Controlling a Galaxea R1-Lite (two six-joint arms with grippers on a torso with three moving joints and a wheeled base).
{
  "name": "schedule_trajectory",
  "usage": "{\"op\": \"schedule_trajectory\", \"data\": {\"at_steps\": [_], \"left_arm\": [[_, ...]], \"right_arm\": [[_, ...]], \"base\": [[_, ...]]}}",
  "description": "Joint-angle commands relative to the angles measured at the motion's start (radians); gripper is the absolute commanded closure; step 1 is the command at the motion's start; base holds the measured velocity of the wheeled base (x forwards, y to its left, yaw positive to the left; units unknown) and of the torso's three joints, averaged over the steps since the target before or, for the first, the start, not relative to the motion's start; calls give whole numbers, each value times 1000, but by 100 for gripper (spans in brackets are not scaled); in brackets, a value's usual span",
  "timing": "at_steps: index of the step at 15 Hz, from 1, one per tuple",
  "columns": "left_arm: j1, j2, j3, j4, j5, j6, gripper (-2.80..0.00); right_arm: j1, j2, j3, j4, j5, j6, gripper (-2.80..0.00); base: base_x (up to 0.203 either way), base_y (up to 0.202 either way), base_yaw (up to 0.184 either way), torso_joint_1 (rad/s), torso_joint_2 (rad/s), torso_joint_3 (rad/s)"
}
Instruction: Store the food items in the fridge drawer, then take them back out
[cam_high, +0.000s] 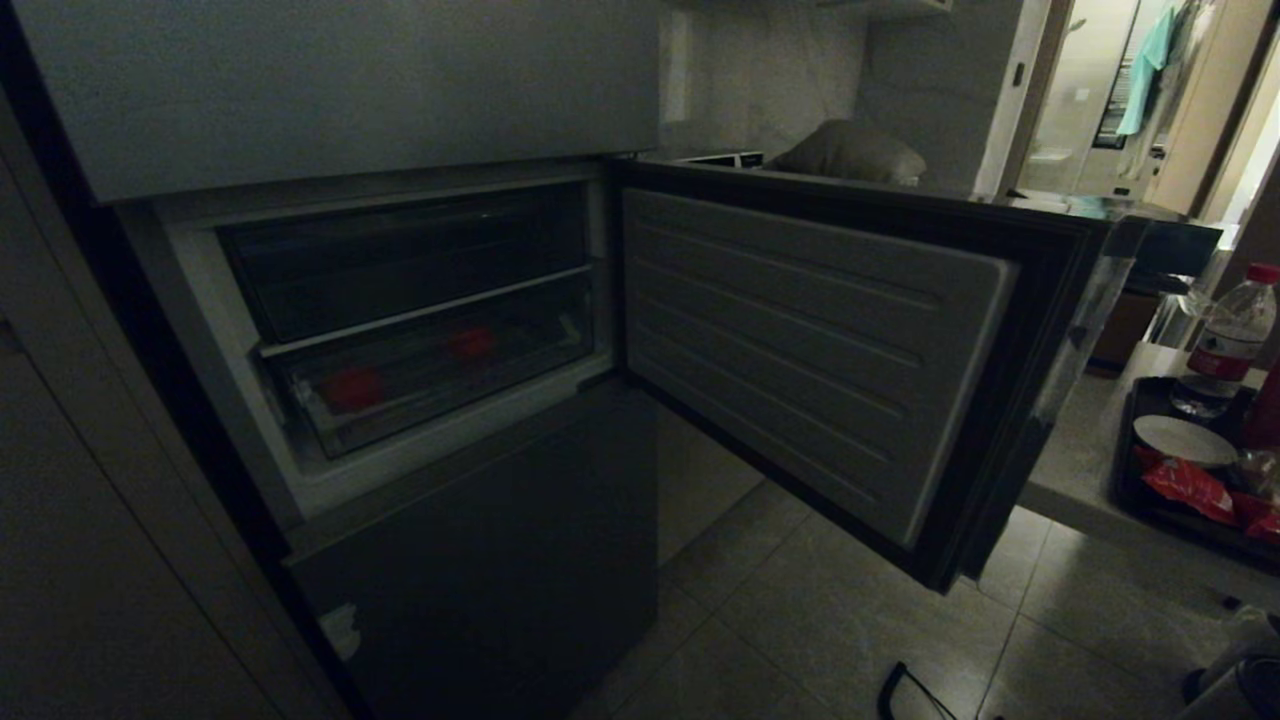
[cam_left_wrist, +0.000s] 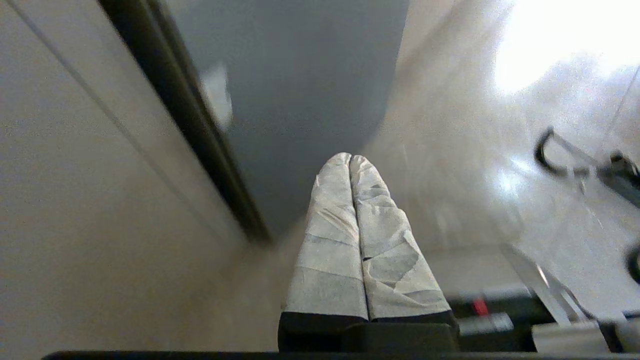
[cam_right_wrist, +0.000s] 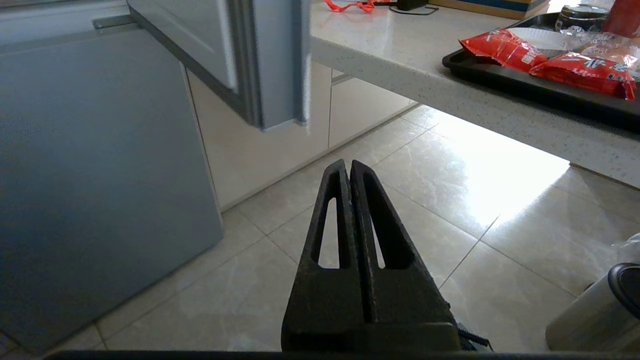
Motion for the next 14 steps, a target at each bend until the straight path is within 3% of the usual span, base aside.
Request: {"op": "schedule_trajectory", "data": {"at_steps": [1,4,6,8,12,14], "left_arm": [[6,-154,1,3,-9,12,0],[16,-268,5,-7,-22,51,0],[18,-259,6,-10,0,-26,0],[18,-259,6,-12,22,-47,0],[18,-259,6,-12,24,-52,0],[18,-259,6,-12,22,-50,0]], "right_arm": [[0,1,0,0,0,1,0],[0,1,0,-2,3,-13,0],[0,1,0,-2,5,-16,0],[0,1,0,-2,-2,2,0],[0,1,0,-2,-2,-1,0],[0,1,0,-2,-2,-1,0]], "base": [[0,0,0,0,0,0],[0,0,0,0,0,0],[0,0,0,0,0,0],[0,0,0,0,0,0],[0,-1,13,-1,-1,1],[2,-1,140,5,3,2]]}}
